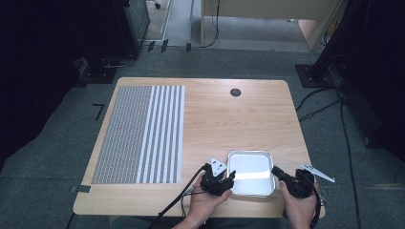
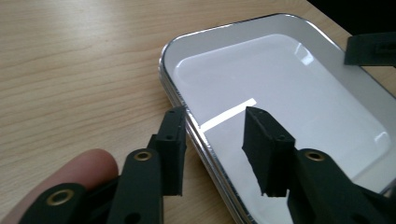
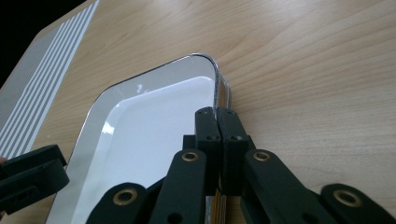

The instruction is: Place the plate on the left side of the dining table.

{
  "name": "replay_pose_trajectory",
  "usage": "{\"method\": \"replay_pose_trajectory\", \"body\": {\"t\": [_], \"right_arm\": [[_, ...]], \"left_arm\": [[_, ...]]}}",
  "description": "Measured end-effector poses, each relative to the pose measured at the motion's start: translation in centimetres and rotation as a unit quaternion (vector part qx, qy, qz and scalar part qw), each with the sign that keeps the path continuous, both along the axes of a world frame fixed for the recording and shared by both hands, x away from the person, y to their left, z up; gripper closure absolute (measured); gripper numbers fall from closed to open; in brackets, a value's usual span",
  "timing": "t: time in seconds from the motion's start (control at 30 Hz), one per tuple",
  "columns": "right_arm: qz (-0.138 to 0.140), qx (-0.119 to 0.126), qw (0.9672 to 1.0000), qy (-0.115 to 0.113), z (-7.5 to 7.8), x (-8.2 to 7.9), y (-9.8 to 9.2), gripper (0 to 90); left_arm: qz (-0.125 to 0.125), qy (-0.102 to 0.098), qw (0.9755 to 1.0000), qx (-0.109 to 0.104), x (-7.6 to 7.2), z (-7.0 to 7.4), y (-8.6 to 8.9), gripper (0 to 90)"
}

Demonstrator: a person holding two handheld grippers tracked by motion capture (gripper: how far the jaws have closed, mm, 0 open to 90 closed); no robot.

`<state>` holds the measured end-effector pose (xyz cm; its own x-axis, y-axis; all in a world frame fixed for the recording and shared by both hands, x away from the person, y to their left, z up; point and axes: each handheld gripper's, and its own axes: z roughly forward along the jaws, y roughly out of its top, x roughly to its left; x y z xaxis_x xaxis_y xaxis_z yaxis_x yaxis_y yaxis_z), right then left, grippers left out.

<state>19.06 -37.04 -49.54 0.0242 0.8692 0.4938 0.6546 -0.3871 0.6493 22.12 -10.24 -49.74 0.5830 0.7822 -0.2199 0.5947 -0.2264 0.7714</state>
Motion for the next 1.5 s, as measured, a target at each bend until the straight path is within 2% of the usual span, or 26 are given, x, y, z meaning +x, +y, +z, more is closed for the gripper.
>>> {"method": "replay_pose_trajectory", "body": {"t": [0.2, 0.47, 0.5, 0.53, 0.57, 0.67, 0.7, 0.73, 0.97, 1.1, 1.23, 1.4, 1.43, 1.47, 1.5], "right_arm": [[-0.016, -0.003, 0.9998, -0.009, 0.6, -0.2, -0.2, 89.9], [-0.013, -0.003, 0.9999, -0.009, 0.6, -0.3, -1.4, 88.1], [-0.015, -0.007, 0.9998, -0.009, 0.7, -0.3, -1.3, 87.4], [-0.015, -0.022, 0.9996, -0.012, 0.9, -0.4, -1.2, 86.8], [-0.015, -0.022, 0.9996, -0.012, 0.9, -0.4, -1.2, 86.8], [-0.007, -0.066, 0.9976, -0.019, 1.7, -0.8, -0.7, 82.4], [-0.007, -0.066, 0.9976, -0.019, 1.7, -0.8, -0.7, 82.4], [-0.004, -0.083, 0.9965, -0.015, 1.7, -1.1, -0.5, 81.7], [0.007, -0.095, 0.9954, -0.008, 1.8, -2.1, -0.4, 81.7], [0.02, -0.112, 0.9935, -0.002, 1.5, -2.8, 0.0, 81.3], [0.025, -0.118, 0.9927, 0.004, 1.2, -2.8, 0.2, 81.1], [0.024, -0.115, 0.993, 0.008, 0.9, -2.6, 0.5, 86.3], [0.016, -0.1, 0.9948, 0.011, 0.8, -2.6, 0.5, 87.2], [0.016, -0.1, 0.9948, 0.011, 0.8, -2.6, 0.5, 87.2], [0.013, -0.088, 0.9959, 0.012, 0.8, -2.6, 0.3, 87.6]], "left_arm": [[0.001, 0.001, 1.0, -0.009, 0.1, 0.2, 0.2, 51.6], [-0.002, 0.005, 0.9999, -0.016, 0.1, 0.3, 0.0, 52.0], [-0.004, 0.005, 0.9999, -0.016, 0.1, 0.3, -0.1, 52.4], [-0.005, 0.006, 0.9999, -0.015, 0.1, 0.4, -0.2, 53.1], [-0.005, 0.006, 0.9999, -0.015, 0.2, 0.4, -0.3, 53.1], [-0.008, 0.005, 0.9999, -0.014, 0.2, 0.6, -0.6, 54.5], [-0.008, 0.005, 0.9999, -0.014, 0.2, 0.6, -0.7, 54.5], [-0.008, 0.005, 0.9999, -0.013, 0.2, 0.6, -0.8, 55.3], [-0.007, 0.009, 0.9999, -0.008, 0.4, 0.5, -1.0, 57.5], [-0.004, 0.012, 0.9999, -0.005, 0.6, 0.3, -1.1, 58.8], [0.003, 0.011, 0.9999, -0.004, 0.7, 0.2, -1.3, 60.2], [0.005, 0.01, 0.9999, -0.003, 0.9, 0.1, -1.7, 60.3], [0.005, 0.009, 1.0, -0.001, 0.9, 0.1, -1.7, 60.6], [0.006, 0.009, 0.9999, 0.0, 1.0, 0.1, -1.8, 60.6], [0.009, 0.009, 0.9999, 0.0, 1.0, 0.1, -1.9, 60.6]]}}
